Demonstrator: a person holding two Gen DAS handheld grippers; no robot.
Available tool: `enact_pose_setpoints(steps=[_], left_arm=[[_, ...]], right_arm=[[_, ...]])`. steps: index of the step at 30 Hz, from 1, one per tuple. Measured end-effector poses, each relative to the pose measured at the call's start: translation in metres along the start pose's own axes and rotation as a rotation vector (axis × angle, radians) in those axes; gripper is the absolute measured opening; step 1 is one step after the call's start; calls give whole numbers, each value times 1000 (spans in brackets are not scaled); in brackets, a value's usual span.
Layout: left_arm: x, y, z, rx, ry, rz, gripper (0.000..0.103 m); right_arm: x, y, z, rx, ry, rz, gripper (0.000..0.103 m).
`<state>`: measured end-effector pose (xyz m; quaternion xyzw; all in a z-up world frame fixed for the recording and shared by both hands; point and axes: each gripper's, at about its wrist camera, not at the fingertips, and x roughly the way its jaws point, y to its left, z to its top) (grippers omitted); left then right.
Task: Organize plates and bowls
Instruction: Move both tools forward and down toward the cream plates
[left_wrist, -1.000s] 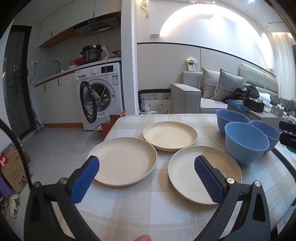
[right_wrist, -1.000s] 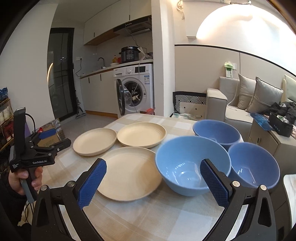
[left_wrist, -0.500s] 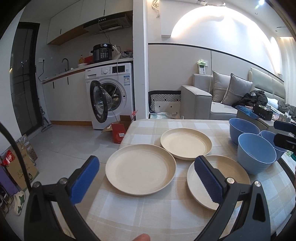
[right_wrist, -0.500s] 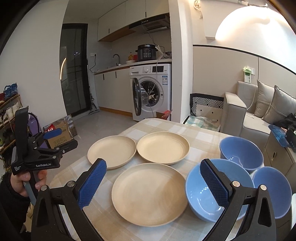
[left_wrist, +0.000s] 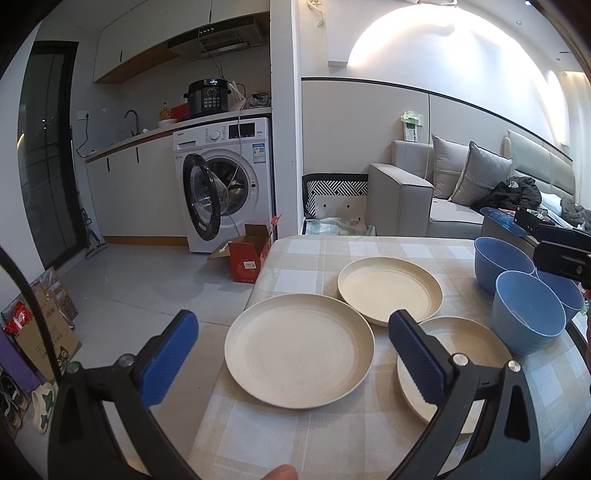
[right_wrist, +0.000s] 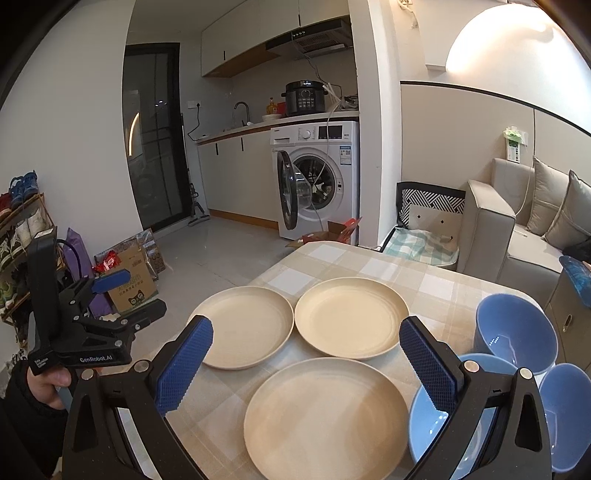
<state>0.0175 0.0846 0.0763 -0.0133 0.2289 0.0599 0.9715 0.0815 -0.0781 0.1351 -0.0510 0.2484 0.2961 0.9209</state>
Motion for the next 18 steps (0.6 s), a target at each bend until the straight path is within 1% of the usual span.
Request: enact_pose_setpoints(steps=[3, 5, 7, 10, 12, 15, 18], left_arm=[[8, 0, 8, 4, 9, -2, 103], [13, 0, 14, -5, 19, -16, 103], [21, -1, 21, -12, 37, -23, 103], [31, -4, 28, -6, 43, -32, 103], [38, -6, 31, 1, 42, -29, 103], [51, -11, 40, 12, 62, -34, 103], [66, -13, 49, 0, 75, -47, 103]], right_arm=[[6, -7, 10, 14, 2, 5, 103], [10, -13, 17, 26, 7, 1, 103], [16, -22, 23, 39, 16, -3, 103], [21, -34, 29, 47, 24, -12, 103], [25, -45, 34, 53, 35, -19, 103], [32, -62, 40, 61, 42, -29, 103], [41, -81, 46, 80, 56, -38, 103]])
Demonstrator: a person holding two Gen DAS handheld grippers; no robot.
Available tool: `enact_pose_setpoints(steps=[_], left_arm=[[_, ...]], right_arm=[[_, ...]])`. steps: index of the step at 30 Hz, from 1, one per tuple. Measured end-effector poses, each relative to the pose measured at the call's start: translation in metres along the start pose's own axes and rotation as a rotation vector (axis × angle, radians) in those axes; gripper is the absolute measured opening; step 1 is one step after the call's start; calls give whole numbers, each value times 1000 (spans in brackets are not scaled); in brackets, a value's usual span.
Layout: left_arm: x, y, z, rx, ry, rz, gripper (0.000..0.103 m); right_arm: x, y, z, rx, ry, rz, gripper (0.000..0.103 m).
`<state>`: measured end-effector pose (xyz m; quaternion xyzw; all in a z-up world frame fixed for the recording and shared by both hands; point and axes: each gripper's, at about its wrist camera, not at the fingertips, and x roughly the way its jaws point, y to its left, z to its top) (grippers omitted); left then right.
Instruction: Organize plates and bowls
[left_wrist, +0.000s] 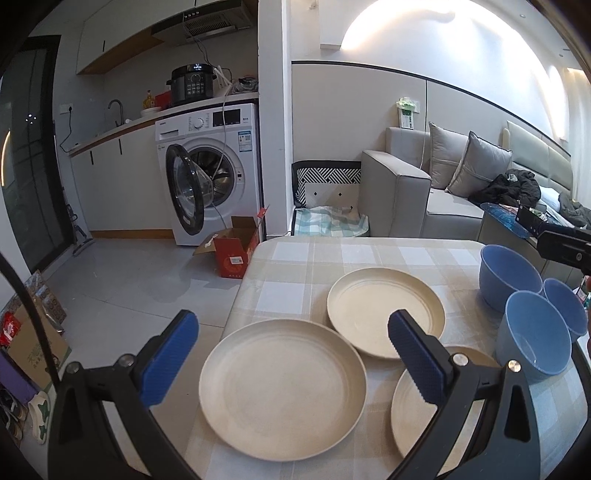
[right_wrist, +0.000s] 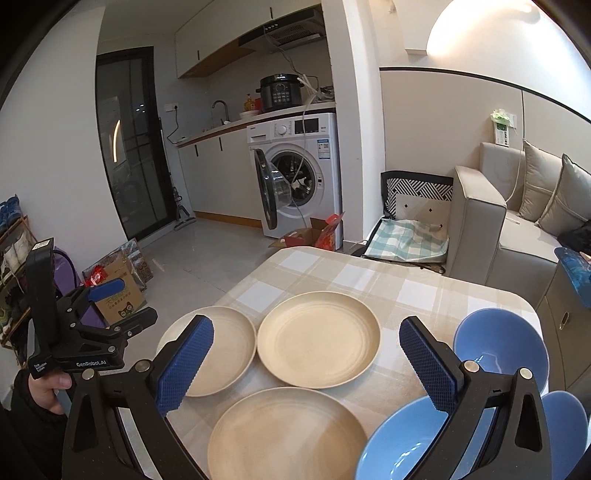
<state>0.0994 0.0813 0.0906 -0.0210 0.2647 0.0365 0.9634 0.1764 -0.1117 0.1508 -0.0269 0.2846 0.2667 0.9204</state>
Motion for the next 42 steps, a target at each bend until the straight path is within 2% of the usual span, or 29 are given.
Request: enact_pose_setpoints(steps=[5, 14, 27, 29, 32, 36, 39, 42], left_arm=[[27, -5, 15, -19, 26, -25, 103], [75, -21, 28, 30, 90, -31, 103], [147, -35, 27, 65, 213, -41, 102], [157, -35, 25, 63, 233, -37, 102], [173, -35, 23, 55, 261, -42, 101], [192, -36, 19, 60, 306, -47, 93], [206, -39, 16, 72, 341, -46, 93], [217, -44, 12, 90, 368, -48, 92]], right_arm=[[27, -23, 8, 27, 60, -3, 103], [92, -60, 13, 138, 189, -23, 103], [167, -92, -9, 273, 388, -63, 94], [178, -96, -13, 285, 420, -76, 88], [195, -100, -21, 309, 467, -69, 86], [211, -101, -30, 332, 512, -69, 86], [219, -102, -34, 346, 537, -82, 86], [229, -107, -40, 396, 599, -70, 86]])
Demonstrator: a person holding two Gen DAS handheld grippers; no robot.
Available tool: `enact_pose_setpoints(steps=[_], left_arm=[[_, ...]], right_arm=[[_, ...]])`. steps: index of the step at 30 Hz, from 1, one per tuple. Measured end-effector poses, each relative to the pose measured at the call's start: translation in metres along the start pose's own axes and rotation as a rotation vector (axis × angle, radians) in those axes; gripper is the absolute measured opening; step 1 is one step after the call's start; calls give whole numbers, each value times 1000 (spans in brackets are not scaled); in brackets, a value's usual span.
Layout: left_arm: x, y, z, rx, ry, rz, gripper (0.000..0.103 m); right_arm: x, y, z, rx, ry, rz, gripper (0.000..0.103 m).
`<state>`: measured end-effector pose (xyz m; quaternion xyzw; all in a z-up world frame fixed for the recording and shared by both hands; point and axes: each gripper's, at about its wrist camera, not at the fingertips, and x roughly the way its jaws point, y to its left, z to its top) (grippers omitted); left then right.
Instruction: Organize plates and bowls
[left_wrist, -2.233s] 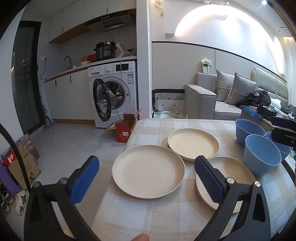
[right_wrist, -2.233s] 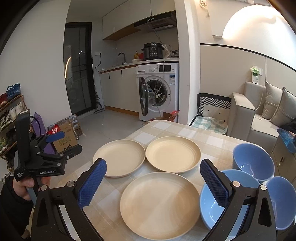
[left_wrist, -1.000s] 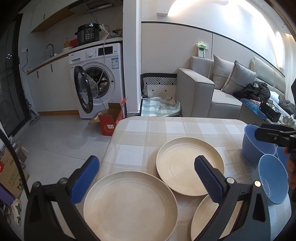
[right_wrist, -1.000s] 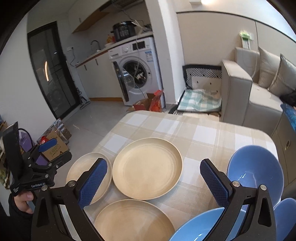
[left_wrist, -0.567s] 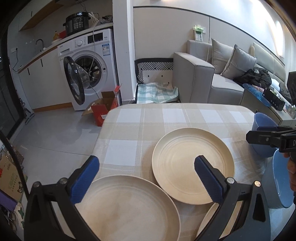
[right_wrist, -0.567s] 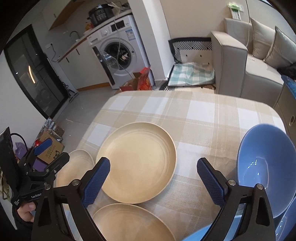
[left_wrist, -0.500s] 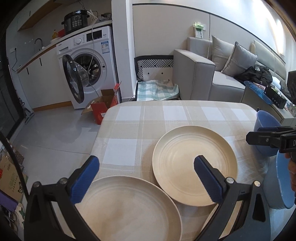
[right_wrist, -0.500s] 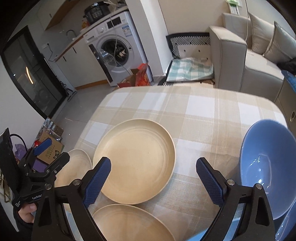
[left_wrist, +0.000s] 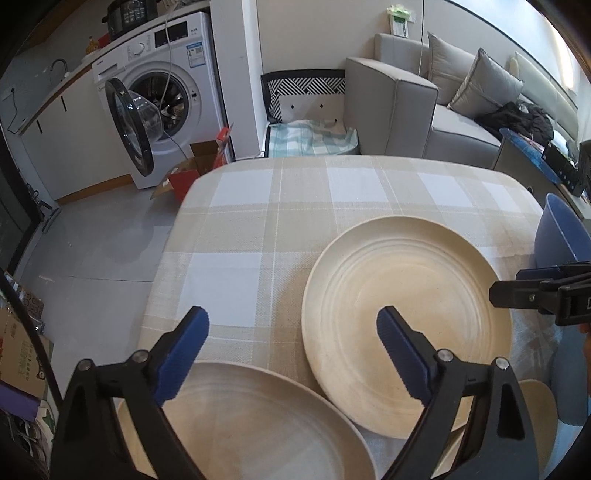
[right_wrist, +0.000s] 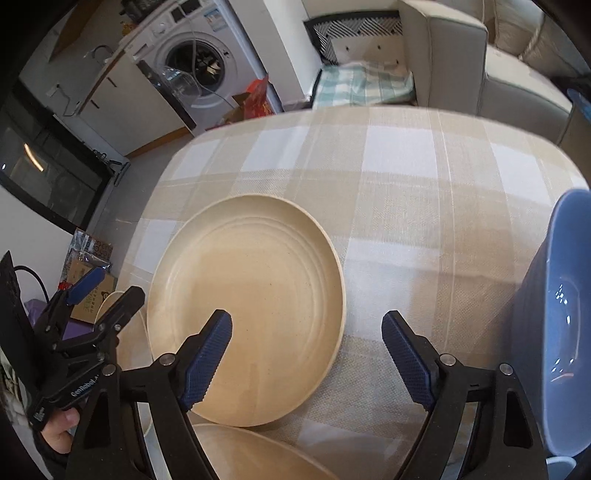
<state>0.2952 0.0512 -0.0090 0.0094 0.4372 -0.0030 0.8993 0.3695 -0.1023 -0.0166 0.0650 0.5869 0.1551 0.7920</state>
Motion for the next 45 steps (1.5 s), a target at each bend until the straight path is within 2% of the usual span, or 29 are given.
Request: enact_pose_setpoints(steps=[2, 6, 10, 13, 14, 18, 27, 28, 38, 41, 45], left_arm=[[7, -1, 0, 5, 13, -3, 86], [17, -1, 1, -3, 48, -11, 82], [25, -1, -1, -3, 72, -22, 74], [29, -1, -2, -10, 92, -35, 68], [30, -1, -3, -13, 100, -41, 62], [33, 0, -4, -22, 124, -63, 51], [33, -4, -7, -17, 137, -87, 31], [32, -4, -7, -16, 137, -90, 28], [29, -2, -5, -20, 143, -69, 15], [25, -3, -3, -22, 137, -73, 14], [18, -7, 0, -19, 119, -74, 14]], right_arm=[[6, -3, 2, 17, 27, -10, 86], [11, -7, 5, 53, 60, -6, 86], [19, -9, 9, 69, 90, -20, 85], [26, -10, 11, 76, 112, -24, 79], [27, -9, 11, 76, 117, -25, 77], [30, -8, 11, 71, 132, -18, 69], [26, -12, 9, 78, 132, 8, 46], [26, -13, 9, 88, 130, 17, 40], [23, -14, 7, 97, 116, 5, 14], [19, -17, 7, 105, 106, 8, 10], [13, -17, 7, 105, 90, 2, 9]])
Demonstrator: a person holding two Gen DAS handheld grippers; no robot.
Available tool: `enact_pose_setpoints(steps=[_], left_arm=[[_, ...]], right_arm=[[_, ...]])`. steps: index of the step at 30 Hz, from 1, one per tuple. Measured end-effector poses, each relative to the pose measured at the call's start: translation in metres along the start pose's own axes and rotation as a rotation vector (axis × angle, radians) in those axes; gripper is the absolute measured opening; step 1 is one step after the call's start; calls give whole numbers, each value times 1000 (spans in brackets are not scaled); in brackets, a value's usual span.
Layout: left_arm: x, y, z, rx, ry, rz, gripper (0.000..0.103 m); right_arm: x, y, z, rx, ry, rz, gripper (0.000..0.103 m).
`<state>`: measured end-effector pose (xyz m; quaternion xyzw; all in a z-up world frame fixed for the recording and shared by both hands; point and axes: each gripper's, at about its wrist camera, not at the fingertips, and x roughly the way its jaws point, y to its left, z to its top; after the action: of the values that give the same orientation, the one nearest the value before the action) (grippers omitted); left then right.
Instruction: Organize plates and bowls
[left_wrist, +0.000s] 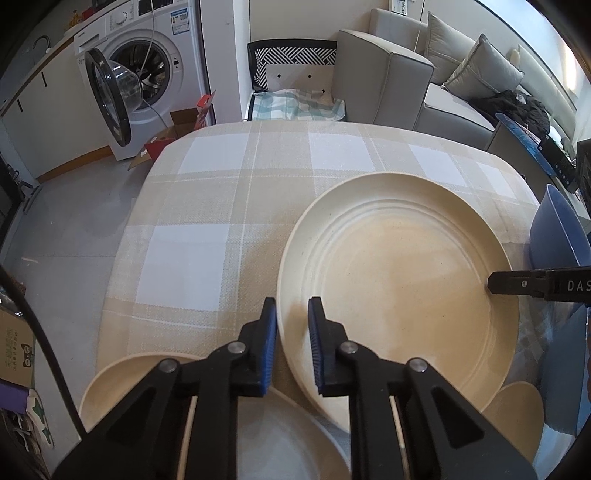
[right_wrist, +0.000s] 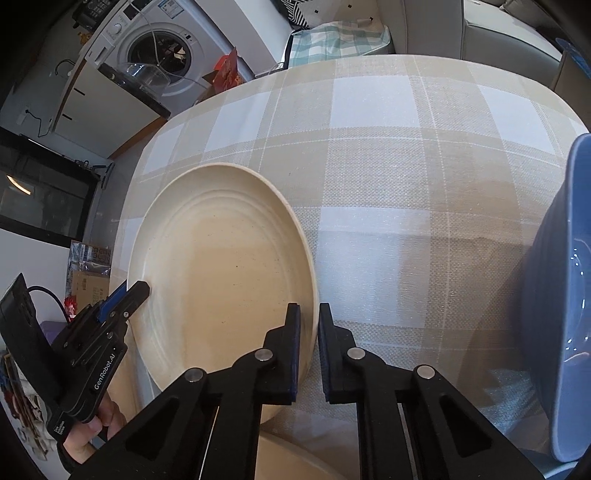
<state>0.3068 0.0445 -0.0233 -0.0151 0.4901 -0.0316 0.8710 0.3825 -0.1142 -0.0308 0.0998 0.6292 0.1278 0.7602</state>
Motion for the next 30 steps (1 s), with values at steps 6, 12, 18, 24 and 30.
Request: enact_pose_setpoints(steps=[6, 12, 18, 24, 30], left_arm=[[-13, -8, 2, 7, -27, -10, 14], [-36, -16, 4, 15, -65, -19, 14], [-60, -17, -2, 19, -100, -12, 14], [-82, -7, -16, 4, -124, 12, 14], [-100, 8, -34, 10, -119, 51, 14]], right_arm=[[-15, -1, -2, -5, -35, -11, 10], [-31, 3, -7, -12, -69, -16, 10], [-48, 10, -16, -32, -97, -9, 10], [-66, 26, -38, -71, -132, 13, 10], [-75, 48, -67, -111, -138, 29, 10]])
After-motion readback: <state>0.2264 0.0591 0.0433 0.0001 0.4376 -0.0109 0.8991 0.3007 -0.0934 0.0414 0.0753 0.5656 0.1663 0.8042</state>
